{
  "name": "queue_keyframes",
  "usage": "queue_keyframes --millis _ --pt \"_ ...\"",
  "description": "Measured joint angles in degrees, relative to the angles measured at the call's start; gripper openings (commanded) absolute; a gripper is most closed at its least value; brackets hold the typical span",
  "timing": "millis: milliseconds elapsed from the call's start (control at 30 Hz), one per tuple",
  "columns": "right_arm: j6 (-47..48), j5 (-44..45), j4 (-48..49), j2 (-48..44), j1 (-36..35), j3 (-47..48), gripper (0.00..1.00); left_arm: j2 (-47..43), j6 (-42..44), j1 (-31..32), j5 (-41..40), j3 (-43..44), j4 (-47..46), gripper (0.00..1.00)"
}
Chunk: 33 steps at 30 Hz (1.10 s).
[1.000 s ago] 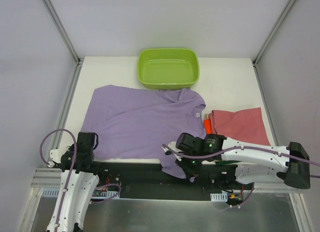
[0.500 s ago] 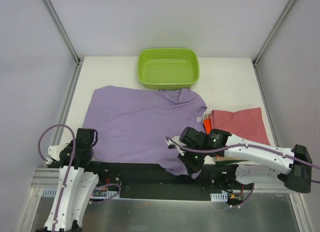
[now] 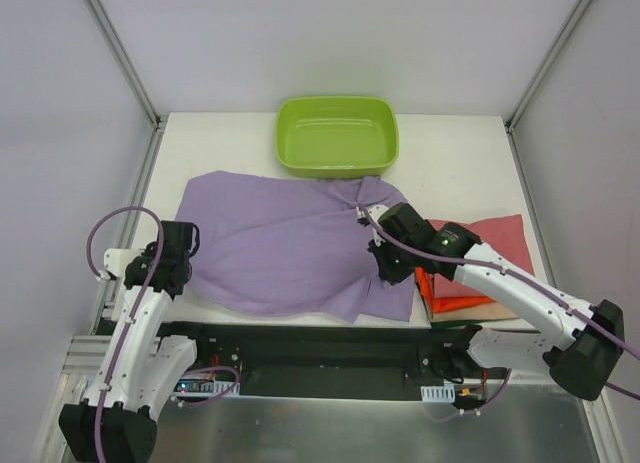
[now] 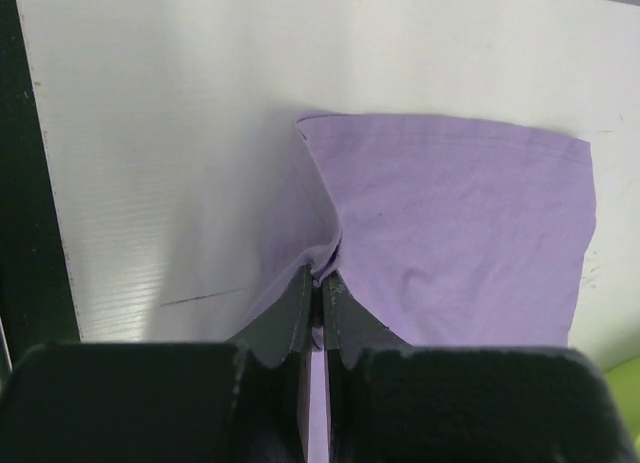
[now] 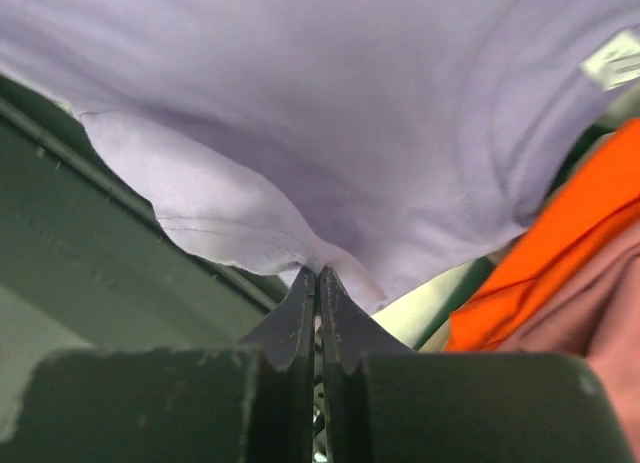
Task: Fold and stack the t-shirts
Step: Fold the flattened tshirt in 1/3 of the way
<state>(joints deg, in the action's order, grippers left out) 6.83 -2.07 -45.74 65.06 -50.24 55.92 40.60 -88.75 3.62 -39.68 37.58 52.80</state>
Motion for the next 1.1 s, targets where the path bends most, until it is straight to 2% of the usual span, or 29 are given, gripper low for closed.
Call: queue_keyframes --millis 467,800,900,933,967,1000,1100 --pt "3.34 3.13 5.95 11.43 12.44 8.96 0.00 18.43 6.03 -0.72 -1.18 8.94 -8.44 0.00" --pt "6.38 1.18 6.93 26.05 17.99 20.37 0.00 31.17 12.00 -1.75 -1.22 14.03 -13.16 0.00" --pt "6.64 1.16 6.95 30.47 19.47 23.67 0.00 35.26 13.29 -3.41 -0.33 15.56 -13.92 0.04" --pt "6.78 1.16 6.93 31.82 19.87 24.63 0.00 36.39 13.57 -4.00 0.13 16.06 -14.05 0.09" --pt "6.93 1.16 6.91 33.22 20.20 25.55 0.01 37.97 14.03 -4.74 0.50 16.90 -14.08 0.19" --pt "7.17 1.22 6.91 34.95 20.50 26.82 0.02 39.54 14.64 -5.35 0.72 17.79 -14.14 0.37" --pt "7.41 1.51 6.86 37.81 21.20 28.85 0.08 44.06 16.98 -6.54 1.81 20.72 -14.64 0.71"
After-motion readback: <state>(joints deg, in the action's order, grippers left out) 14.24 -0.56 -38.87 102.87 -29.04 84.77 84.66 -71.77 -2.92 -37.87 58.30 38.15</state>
